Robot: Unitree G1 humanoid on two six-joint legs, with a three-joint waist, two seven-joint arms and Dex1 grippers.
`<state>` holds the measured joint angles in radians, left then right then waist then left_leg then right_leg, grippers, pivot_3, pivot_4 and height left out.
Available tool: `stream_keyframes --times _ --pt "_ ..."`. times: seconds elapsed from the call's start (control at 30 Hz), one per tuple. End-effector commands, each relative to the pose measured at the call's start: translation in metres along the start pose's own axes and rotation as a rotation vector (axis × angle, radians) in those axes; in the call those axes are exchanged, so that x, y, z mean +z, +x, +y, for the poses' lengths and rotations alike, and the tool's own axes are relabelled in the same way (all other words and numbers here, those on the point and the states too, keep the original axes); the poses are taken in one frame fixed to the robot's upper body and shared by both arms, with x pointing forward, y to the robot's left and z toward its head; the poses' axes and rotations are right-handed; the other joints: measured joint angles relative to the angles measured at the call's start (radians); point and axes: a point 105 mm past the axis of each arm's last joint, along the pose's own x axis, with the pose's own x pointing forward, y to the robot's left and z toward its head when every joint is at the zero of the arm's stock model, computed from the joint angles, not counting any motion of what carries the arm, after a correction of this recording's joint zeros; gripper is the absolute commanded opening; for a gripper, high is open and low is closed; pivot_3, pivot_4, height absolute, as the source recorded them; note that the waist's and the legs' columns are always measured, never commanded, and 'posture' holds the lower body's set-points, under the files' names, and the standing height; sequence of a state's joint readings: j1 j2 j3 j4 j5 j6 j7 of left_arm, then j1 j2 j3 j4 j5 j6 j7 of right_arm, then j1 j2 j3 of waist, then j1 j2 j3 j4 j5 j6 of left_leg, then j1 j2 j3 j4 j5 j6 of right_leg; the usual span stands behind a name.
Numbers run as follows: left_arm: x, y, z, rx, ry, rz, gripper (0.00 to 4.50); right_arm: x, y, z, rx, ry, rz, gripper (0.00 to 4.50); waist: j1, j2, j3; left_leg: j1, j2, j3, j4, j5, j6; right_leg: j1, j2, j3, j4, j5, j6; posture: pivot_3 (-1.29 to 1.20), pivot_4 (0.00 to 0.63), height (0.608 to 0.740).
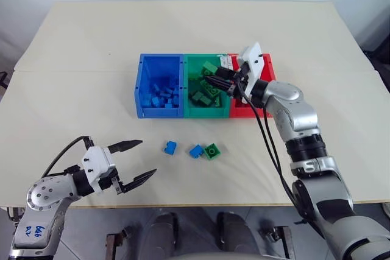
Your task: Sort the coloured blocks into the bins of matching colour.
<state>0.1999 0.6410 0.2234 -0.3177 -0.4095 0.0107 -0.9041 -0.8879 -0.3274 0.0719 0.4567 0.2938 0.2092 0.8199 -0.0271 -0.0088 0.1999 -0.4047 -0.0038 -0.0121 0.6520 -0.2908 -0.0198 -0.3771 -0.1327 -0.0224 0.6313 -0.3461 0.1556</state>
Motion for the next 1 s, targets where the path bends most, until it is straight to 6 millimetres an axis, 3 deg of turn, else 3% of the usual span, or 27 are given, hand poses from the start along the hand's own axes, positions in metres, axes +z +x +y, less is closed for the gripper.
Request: stream_keyframes --times 0.03,0.17,0.2,0.3,0.4,0.53,0.73,0.87,1.0 --pt "0.01 -0.002 -0.001 0.017 0.032 -0.03 4.5 0.015 -0.001 0.002 0.03 -0.039 -0.056 2.92 -0.002 0.0 0.0 0.0 0.0 0.0 0.0 0.0 0.0 0.0 0.0 -0.001 -0.001 0.0 0.0 0.0 0.15 0.74" --pt "0.016 0.003 -0.005 -0.003 0.027 -0.05 4.5 0.018 -0.029 0.017 0.151 -0.055 -0.093 4.32 0.0 0.0 0.0 0.0 0.001 0.0 -0.002 0.0 0.0 0.0 0.001 -0.002 -0.002 0.0 0.0 0.0 0.15 0.74" --pt "0.018 0.006 -0.006 -0.016 0.024 -0.058 4.5 0.016 -0.041 0.018 0.163 -0.061 -0.098 4.44 0.003 0.0 0.0 0.0 0.001 0.0 -0.002 0.0 0.0 0.001 0.001 -0.003 -0.002 0.0 0.0 0.0 0.15 0.74" --pt "0.023 0.012 -0.007 -0.054 0.02 -0.079 4.5 0.01 -0.081 0.013 0.12 -0.084 -0.131 4.44 0.013 0.0 0.0 0.0 0.0 0.001 0.0 0.0 0.0 0.003 0.0 -0.003 -0.003 0.0 0.0 0.0 0.15 0.74" --pt "0.021 0.016 -0.007 -0.084 0.013 -0.078 4.5 -0.008 -0.125 0.013 0.096 -0.096 -0.07 4.44 0.024 0.0 0.0 0.0 0.0 0.004 0.001 0.0 0.0 0.003 0.001 -0.002 -0.003 0.0 0.001 0.0 0.15 0.74" --pt "0.016 0.021 0.001 -0.111 0.025 -0.066 4.5 -0.023 -0.193 0.009 0.017 -0.214 -0.022 4.44 0.027 0.0 0.0 0.001 0.001 0.01 0.001 0.0 0.0 0.003 0.002 -0.002 -0.003 0.0 0.001 0.0 0.15 0.74" --pt "0.017 0.03 0.01 -0.148 0.05 -0.078 4.5 -0.048 -0.258 0.014 -0.011 -0.174 0.148 4.44 0.022 0.0 0.0 0.003 0.002 0.013 0.004 0.001 0.001 0.004 0.002 0.0 -0.004 0.001 0.002 0.0 0.15 0.74" --pt "0.017 0.033 0.012 -0.16 0.056 -0.08 4.5 -0.057 -0.26 0.021 0.033 -0.167 0.175 4.44 0.02 0.0 0.0 0.005 0.003 0.016 0.005 0.001 0.001 0.004 0.002 0.002 -0.003 0.001 0.002 0.0 0.15 0.74" --pt "0.018 0.033 0.013 -0.159 0.06 -0.079 4.5 -0.054 -0.214 0.047 0.206 -0.098 0.103 4.44 0.016 0.0 0.0 0.008 0.004 0.017 0.005 0.001 0.001 0.005 0.003 0.004 -0.002 0.001 0.002 0.0 0.15 0.74"
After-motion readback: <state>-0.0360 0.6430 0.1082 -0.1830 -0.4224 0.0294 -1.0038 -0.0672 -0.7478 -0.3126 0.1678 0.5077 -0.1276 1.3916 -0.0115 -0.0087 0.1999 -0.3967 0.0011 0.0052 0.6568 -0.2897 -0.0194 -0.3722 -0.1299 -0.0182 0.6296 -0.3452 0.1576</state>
